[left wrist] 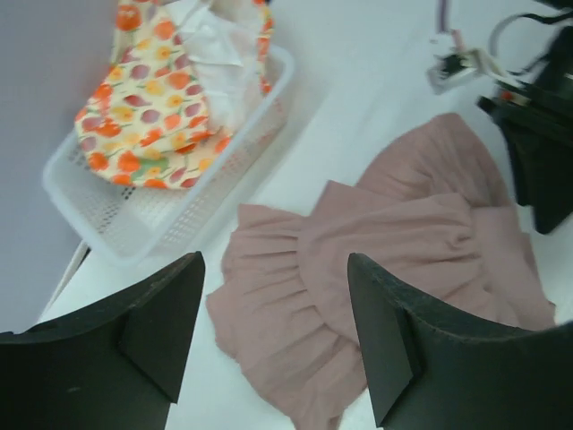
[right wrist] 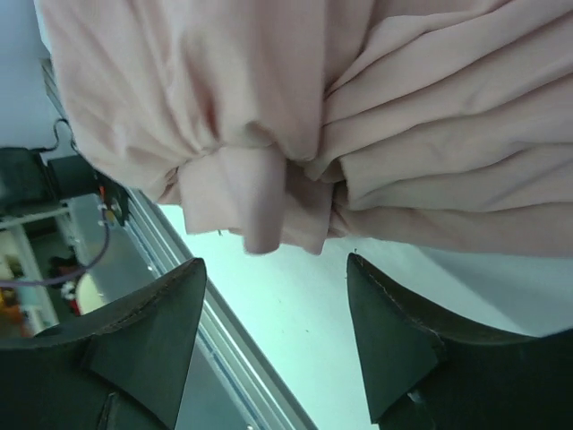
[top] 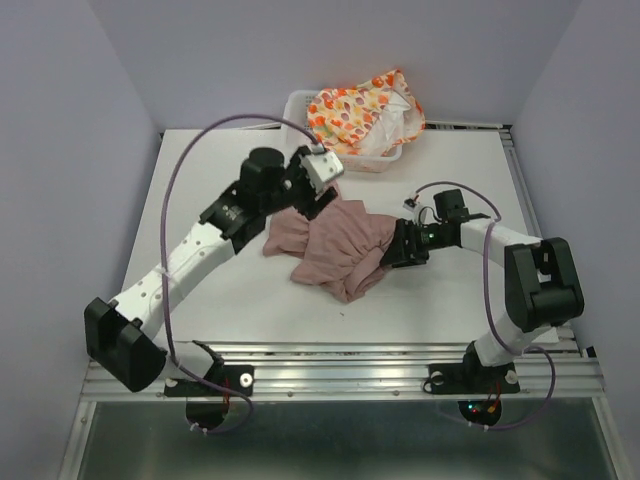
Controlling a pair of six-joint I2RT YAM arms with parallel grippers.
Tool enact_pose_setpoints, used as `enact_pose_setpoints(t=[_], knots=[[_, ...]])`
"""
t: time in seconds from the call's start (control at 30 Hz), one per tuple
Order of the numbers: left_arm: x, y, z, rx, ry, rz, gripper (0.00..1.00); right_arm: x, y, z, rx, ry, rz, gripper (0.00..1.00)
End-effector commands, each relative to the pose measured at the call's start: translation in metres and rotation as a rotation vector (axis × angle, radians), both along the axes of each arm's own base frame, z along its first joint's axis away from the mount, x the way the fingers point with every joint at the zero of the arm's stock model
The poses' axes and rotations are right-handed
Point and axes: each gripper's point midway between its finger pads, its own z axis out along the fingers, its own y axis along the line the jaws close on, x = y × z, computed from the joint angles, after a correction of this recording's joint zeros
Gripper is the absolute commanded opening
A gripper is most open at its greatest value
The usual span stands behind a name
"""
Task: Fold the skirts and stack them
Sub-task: Fold the skirt
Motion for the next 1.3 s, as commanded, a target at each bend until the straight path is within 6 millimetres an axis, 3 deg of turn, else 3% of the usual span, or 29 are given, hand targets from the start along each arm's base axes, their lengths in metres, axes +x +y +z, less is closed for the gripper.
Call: enact_pose_setpoints(t=[0.0,0.03,0.07,0.17,0.2,0.3,0.33,0.43,0.6,0.9,1.13,1.27], knots=[[-0.051,-0.032,-0.091,0.174,0.049,-0.051,0.74,0.017,0.007,-0.001,0.057,0.087,-0.050,0.69],[-0.069,-0.035,-0.113,0.219,0.052,-0.061,0.73,0.020,0.008,-0.001,0.060,0.083,-0.060,0.68],[-0.094,-0.053,-0.119,0.262,0.012,-0.099,0.73,0.024,0.009,0.001,0.070,0.083,-0.073,0.68],[-0.125,-0.070,-0.137,0.313,-0.024,-0.123,0.72,0.038,0.010,0.009,0.074,0.037,-0.101,0.66],[-0.146,-0.084,-0.141,0.324,-0.035,-0.181,0.75,0.043,0.010,0.008,0.068,0.029,-0.113,0.63],[-0.166,-0.107,-0.152,0.355,-0.037,-0.192,0.79,0.046,0.009,-0.002,0.057,0.056,-0.135,0.54],[-0.157,-0.109,-0.157,0.388,-0.051,-0.114,0.80,0.042,0.009,-0.008,0.058,0.078,-0.142,0.51],[-0.157,-0.120,-0.179,0.436,-0.010,-0.031,0.76,0.040,0.011,-0.012,0.083,0.096,-0.153,0.42],[-0.154,-0.133,-0.194,0.444,0.012,-0.009,0.72,0.040,0.010,-0.016,0.076,0.090,-0.167,0.43],[-0.140,-0.129,-0.222,0.514,-0.015,0.086,0.71,0.050,0.008,-0.011,0.082,0.080,-0.196,0.45],[-0.128,-0.122,-0.236,0.543,-0.055,0.155,0.58,0.045,0.008,-0.012,0.086,0.085,-0.187,0.45],[-0.123,-0.120,-0.244,0.562,-0.064,0.174,0.56,0.041,0.009,-0.015,0.088,0.098,-0.182,0.44]])
